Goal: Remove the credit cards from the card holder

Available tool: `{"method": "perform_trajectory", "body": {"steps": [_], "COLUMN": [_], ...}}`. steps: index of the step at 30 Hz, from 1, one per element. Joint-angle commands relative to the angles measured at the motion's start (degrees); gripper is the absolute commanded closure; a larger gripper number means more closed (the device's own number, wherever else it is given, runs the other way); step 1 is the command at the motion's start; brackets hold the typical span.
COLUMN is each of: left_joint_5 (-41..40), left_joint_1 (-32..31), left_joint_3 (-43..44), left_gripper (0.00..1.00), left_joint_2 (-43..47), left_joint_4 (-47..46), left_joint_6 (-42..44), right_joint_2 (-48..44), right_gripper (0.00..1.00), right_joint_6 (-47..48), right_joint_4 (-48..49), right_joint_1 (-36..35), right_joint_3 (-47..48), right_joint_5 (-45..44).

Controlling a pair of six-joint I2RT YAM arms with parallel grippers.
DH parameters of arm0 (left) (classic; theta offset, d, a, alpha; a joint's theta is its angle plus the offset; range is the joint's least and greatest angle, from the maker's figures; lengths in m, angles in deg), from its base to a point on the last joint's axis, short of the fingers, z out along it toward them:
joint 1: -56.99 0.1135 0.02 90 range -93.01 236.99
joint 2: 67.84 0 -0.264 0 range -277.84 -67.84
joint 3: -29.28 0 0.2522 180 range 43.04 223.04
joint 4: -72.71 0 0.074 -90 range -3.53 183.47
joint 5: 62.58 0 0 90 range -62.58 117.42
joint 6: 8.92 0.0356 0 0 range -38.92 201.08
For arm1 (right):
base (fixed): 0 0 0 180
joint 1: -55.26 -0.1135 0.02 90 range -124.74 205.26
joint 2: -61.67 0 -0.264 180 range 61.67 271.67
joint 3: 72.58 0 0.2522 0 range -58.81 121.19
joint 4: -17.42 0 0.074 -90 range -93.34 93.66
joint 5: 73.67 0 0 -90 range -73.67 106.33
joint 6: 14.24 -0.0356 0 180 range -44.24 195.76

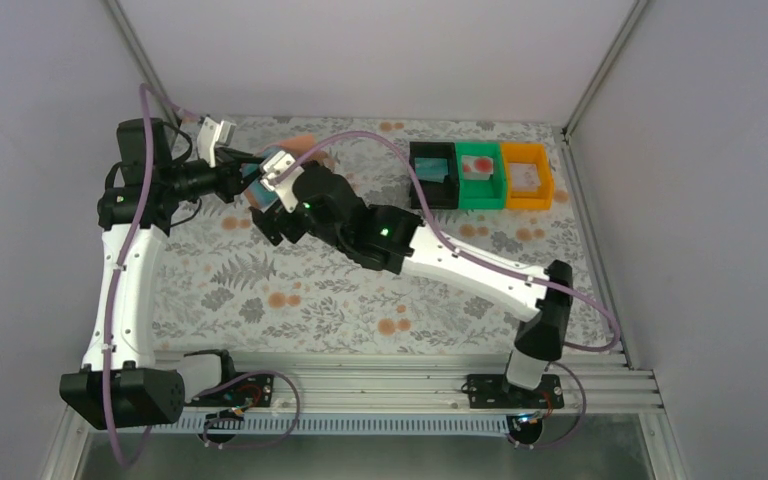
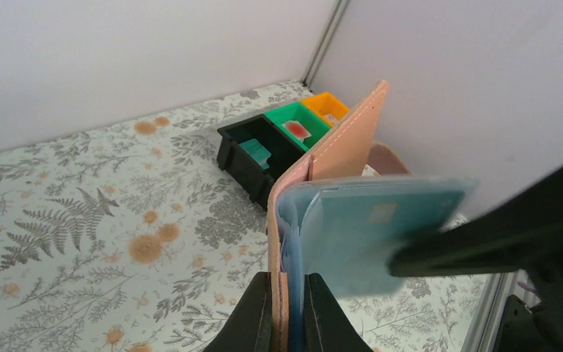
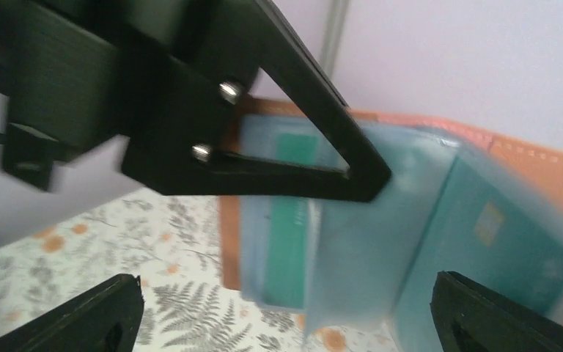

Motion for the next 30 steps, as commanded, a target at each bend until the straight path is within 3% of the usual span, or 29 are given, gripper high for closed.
{"method": "perform_trajectory", "body": {"steps": [1, 6, 11, 16, 19, 20, 23, 26, 28, 30], "left_joint_5": [0.42, 1.97, 3.01, 5.0, 5.85, 6.09, 6.01, 6.1, 6.17, 6.44], "left_joint_1": [0.6, 0.74, 0.74, 0.7, 0.74, 0.74, 0.78, 0.83, 0.98, 1.17], "left_joint_3": [-0.66, -0.36, -0.65, -0.88, -1.19, -1.29, -1.02, -0.81, -0.71, -0.59], "left_gripper": [0.98, 0.98, 0.98, 0.98, 0.98, 0.98, 0.98, 0.98, 0.98, 0.98], "left_joint_2": [0.64, 0.85, 0.62, 0.89, 0.87, 0.78, -0.09, -0.55, -0.9, -1.14], "left_joint_4": [-1.61, -1.65, -1.63, -1.95, -1.74, -1.82, -2.13, -2.2, -1.99, -1.71], "left_joint_6": [-1.23, -1.31, -1.09, -1.41, -0.87, -1.0, -1.54, -1.51, -1.29, -0.94], "right_joint_2": [3.79, 5.63, 5.3, 9.45, 10.53, 10.5, 10.56, 10.89, 11.41, 11.44], "right_gripper": [0.0, 0.04, 0.27, 0.33, 0.52, 0.53, 0.42, 0.41, 0.49, 0.63], "right_joint_6": [-0.62, -1.49, -0.28, 1.55, 2.65, 3.02, 3.09, 2.78, 3.45, 3.3], "right_joint_4": [-4.93, -6.51, -1.33, 0.5, -0.29, -0.2, -0.74, -1.25, -1.01, -0.64], "right_joint_1": [0.4, 4.42, 7.11, 7.87, 8.0, 7.96, 7.99, 8.0, 8.12, 8.8], "right_joint_3": [5.12, 6.63, 5.15, 8.65, 9.99, 9.56, 8.82, 8.8, 9.02, 9.28], "right_joint_5": [-11.4, -9.73, -1.31, 7.07, 10.36, 12.05, 16.41, 13.42, 12.15, 12.61]}}
